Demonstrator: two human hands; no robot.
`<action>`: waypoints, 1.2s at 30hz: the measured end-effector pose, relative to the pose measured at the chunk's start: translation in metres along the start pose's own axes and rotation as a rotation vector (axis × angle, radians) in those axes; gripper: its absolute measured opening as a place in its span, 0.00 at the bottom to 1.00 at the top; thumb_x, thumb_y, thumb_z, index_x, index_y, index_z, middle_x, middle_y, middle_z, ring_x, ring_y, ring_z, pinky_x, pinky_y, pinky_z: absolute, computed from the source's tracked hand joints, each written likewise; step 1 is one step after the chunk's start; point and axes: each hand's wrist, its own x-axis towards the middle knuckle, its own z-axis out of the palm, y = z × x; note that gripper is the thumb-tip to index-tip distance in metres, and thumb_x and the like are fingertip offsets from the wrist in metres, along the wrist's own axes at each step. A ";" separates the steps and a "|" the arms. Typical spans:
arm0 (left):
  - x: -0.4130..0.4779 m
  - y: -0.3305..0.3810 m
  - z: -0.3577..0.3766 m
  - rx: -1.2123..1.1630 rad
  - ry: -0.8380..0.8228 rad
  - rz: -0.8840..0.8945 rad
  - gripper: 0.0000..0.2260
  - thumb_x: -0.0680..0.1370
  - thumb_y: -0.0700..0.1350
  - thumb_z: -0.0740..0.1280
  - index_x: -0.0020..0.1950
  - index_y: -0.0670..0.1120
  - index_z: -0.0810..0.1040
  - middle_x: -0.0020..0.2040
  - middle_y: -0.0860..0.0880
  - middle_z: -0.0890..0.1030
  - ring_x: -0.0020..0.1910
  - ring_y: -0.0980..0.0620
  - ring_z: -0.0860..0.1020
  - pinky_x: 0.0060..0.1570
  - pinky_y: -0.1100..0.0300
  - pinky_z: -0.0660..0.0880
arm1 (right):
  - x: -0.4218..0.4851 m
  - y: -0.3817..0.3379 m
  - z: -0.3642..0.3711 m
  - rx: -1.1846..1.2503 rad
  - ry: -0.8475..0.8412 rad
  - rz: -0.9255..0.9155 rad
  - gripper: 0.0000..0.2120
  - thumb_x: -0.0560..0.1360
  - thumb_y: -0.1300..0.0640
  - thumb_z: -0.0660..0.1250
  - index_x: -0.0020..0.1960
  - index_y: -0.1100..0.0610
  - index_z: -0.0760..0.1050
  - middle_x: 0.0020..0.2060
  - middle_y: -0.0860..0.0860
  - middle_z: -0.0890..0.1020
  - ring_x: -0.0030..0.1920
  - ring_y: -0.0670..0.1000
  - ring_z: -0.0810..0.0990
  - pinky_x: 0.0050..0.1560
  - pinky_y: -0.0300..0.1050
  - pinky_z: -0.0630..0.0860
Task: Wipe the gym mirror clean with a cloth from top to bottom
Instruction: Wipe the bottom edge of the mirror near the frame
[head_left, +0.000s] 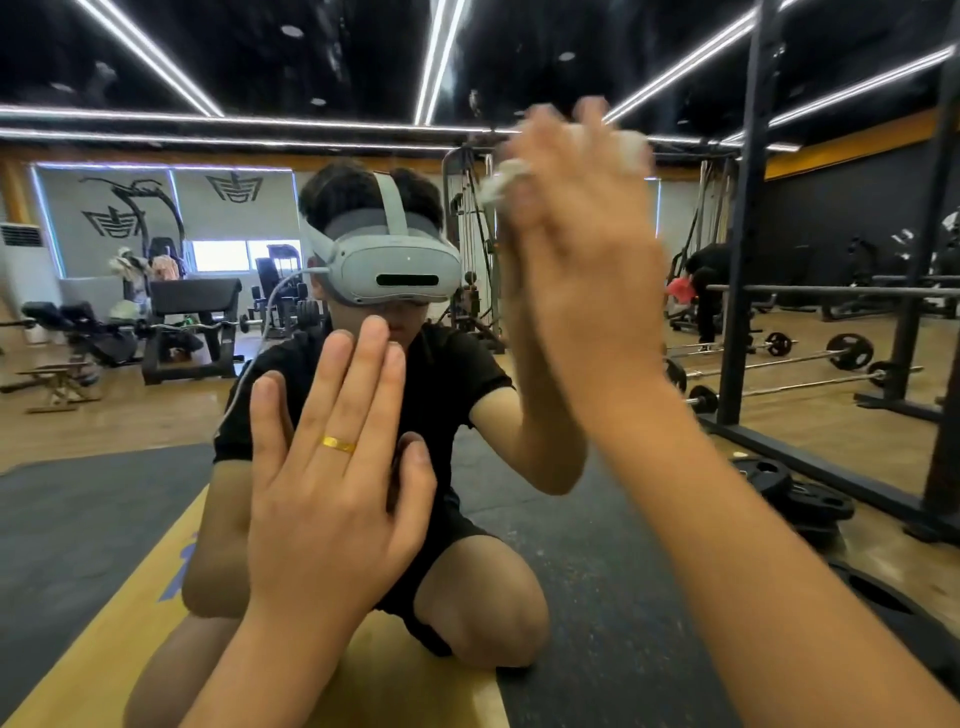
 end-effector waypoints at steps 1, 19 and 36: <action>0.000 0.000 0.000 -0.002 -0.005 0.001 0.25 0.82 0.46 0.60 0.79 0.40 0.66 0.80 0.43 0.64 0.81 0.45 0.61 0.80 0.41 0.50 | -0.002 0.017 -0.010 -0.007 0.038 0.097 0.17 0.85 0.58 0.62 0.72 0.59 0.75 0.72 0.57 0.76 0.77 0.61 0.68 0.74 0.66 0.69; -0.002 0.106 0.042 -0.012 -0.069 -0.005 0.26 0.81 0.46 0.62 0.79 0.41 0.67 0.80 0.44 0.65 0.81 0.44 0.61 0.79 0.39 0.47 | -0.115 0.137 -0.103 -0.093 -0.039 0.036 0.14 0.83 0.64 0.67 0.68 0.65 0.78 0.67 0.56 0.78 0.72 0.65 0.73 0.68 0.71 0.70; -0.009 0.098 0.043 -0.109 -0.152 0.057 0.28 0.82 0.45 0.60 0.82 0.41 0.61 0.82 0.43 0.60 0.82 0.44 0.58 0.78 0.35 0.50 | -0.125 0.063 -0.051 -0.043 0.006 -0.026 0.13 0.83 0.62 0.63 0.66 0.65 0.75 0.66 0.58 0.77 0.71 0.64 0.71 0.64 0.76 0.70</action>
